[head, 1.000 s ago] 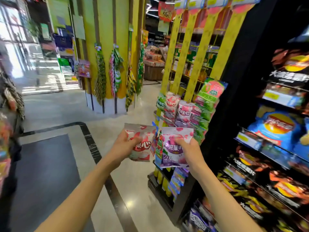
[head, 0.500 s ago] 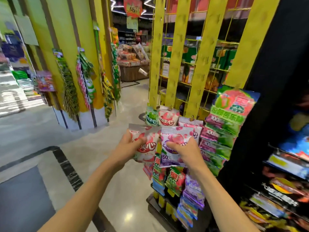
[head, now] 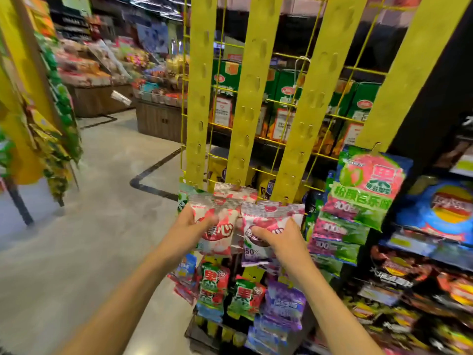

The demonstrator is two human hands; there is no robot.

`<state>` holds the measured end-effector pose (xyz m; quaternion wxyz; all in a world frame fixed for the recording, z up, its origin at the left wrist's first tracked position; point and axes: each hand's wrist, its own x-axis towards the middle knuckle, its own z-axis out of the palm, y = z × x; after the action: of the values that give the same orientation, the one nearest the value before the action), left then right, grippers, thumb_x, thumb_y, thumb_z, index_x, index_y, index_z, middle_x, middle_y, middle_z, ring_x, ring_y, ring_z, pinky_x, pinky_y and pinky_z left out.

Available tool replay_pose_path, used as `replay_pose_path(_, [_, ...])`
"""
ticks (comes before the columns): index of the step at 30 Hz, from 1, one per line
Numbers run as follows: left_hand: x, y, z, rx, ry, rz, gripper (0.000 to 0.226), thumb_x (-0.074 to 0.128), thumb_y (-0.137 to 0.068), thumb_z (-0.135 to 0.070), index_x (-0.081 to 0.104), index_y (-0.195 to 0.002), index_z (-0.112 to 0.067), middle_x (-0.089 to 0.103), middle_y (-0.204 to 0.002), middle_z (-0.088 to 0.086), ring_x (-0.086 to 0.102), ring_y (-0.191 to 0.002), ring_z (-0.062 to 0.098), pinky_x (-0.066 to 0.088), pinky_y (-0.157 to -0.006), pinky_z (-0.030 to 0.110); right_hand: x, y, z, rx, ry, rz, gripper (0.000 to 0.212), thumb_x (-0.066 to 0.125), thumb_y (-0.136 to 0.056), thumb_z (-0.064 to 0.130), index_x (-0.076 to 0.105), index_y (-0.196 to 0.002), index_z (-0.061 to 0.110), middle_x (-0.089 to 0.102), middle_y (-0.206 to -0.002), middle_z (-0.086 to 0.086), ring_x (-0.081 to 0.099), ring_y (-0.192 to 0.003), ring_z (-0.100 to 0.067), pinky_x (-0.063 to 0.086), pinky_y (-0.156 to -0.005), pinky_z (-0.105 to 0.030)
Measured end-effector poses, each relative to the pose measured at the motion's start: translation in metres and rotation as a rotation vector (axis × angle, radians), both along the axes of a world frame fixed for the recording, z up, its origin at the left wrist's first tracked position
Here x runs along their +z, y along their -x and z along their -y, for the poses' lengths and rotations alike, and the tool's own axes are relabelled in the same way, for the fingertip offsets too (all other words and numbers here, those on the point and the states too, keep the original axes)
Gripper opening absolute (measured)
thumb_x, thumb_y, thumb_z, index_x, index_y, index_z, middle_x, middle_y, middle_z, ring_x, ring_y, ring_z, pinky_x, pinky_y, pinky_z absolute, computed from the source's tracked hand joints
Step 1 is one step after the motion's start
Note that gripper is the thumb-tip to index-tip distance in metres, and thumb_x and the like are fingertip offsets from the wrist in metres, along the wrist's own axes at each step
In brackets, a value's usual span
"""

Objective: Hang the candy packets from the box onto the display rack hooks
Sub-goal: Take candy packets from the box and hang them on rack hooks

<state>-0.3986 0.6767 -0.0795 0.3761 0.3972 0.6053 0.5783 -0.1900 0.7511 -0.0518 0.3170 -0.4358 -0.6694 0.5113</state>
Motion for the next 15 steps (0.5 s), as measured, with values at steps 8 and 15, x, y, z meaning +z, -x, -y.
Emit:
replay_pose_path(8, [0.016, 0.042, -0.046, -0.201, 0.091, -0.068, 0.040, 0.074, -0.090, -0.046, 0.052, -0.110, -0.020, 0.064, -0.117, 0.004, 0.065, -0.109, 0.022, 0.056, -0.090, 0.044, 0.002, 0.019, -0.005, -0.266, -0.002, -0.007, 0.108, 0.083, -0.072, 0.059, 0.024, -0.153, 0.018, 0.036, -0.152, -0.006, 0.042, -0.139, -0.026, 0.041, -0.110, -0.045])
replay_pose_path(15, [0.043, 0.032, -0.075, -0.280, -0.005, -0.015, 0.031, 0.070, -0.094, -0.038, 0.052, -0.120, -0.037, 0.063, -0.132, -0.008, 0.061, -0.123, 0.016, 0.048, -0.107, 0.049, 0.017, 0.009, -0.007, -0.405, -0.057, -0.023, 0.086, 0.084, -0.075, 0.051, 0.039, -0.133, 0.008, 0.057, -0.125, 0.000, 0.059, -0.107, -0.018, 0.047, -0.086, -0.037])
